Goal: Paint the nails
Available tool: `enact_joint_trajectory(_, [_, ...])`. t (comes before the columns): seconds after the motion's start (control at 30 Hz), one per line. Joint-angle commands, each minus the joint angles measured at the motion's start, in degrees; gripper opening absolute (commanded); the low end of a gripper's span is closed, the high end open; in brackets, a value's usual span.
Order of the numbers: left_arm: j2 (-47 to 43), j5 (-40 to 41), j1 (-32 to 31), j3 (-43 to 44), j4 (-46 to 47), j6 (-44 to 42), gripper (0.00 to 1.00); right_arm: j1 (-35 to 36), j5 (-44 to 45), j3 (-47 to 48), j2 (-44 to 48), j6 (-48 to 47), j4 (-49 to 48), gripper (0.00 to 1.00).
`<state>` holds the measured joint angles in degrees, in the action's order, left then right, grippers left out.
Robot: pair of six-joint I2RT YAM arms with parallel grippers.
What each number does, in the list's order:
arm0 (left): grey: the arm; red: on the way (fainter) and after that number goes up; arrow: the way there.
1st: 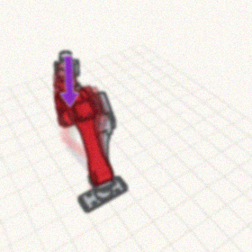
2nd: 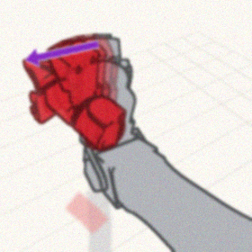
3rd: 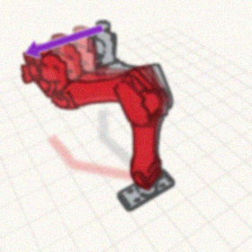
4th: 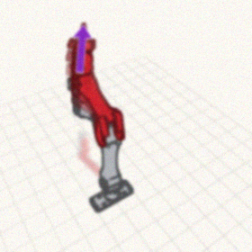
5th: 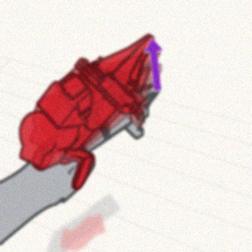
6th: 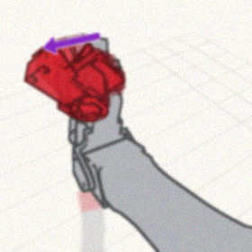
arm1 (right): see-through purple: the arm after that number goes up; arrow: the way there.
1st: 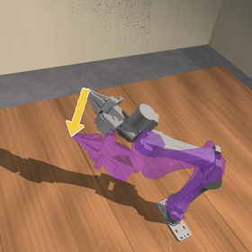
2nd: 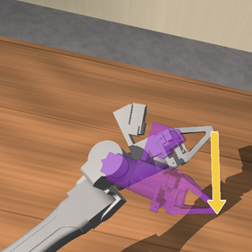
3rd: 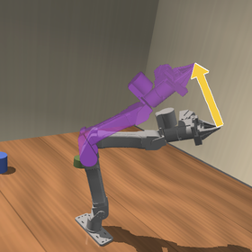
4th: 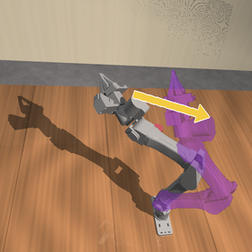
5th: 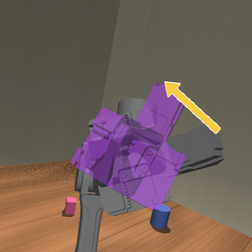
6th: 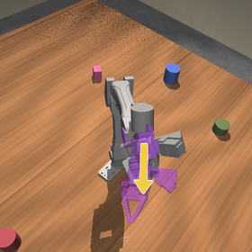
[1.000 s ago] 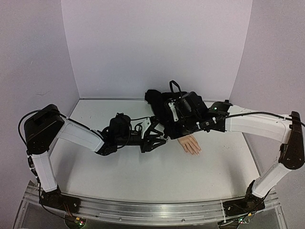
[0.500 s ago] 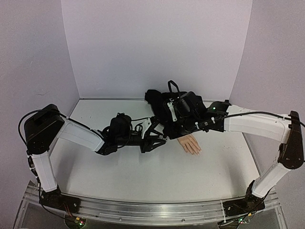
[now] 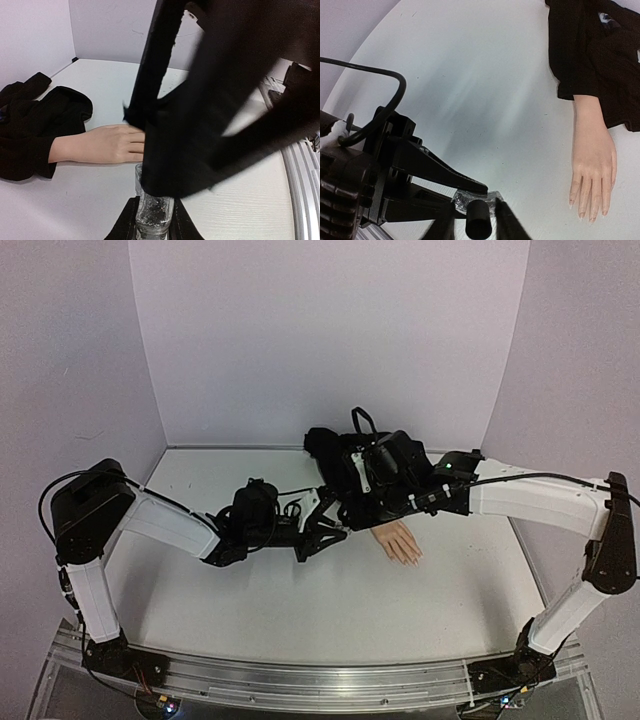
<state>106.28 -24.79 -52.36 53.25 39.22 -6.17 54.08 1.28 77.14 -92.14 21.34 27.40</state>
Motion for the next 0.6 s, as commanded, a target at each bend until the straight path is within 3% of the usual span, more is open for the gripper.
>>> enact_joint_trajectory(0.0, [-3.1,7.0,-0.5,0.3,3.4,-1.3,0.00,0.5,3.8,1.7,0.4,3.0,-0.4,0.70])
enact_joint_trajectory(0.1, [-3.6,13.1,-2.0,1.1,1.6,-3.1,0.00,0.5,10.2,1.4,1.5,8.6,-0.4,0.86])
enact_joint_trajectory(0.2, [-3.6,21.3,-3.6,2.0,1.0,-3.5,0.00,0.5,10.0,3.0,1.3,13.5,0.2,0.86])
enact_joint_trajectory(0.33, [-3.4,27.3,-4.2,3.0,1.0,-1.6,0.00,0.6,8.9,5.4,-0.8,16.2,0.5,0.74])
enact_joint_trajectory(0.57, [-3.9,28.3,-4.3,2.7,1.5,0.4,0.00,0.6,7.9,8.1,-4.0,14.8,0.6,0.56])
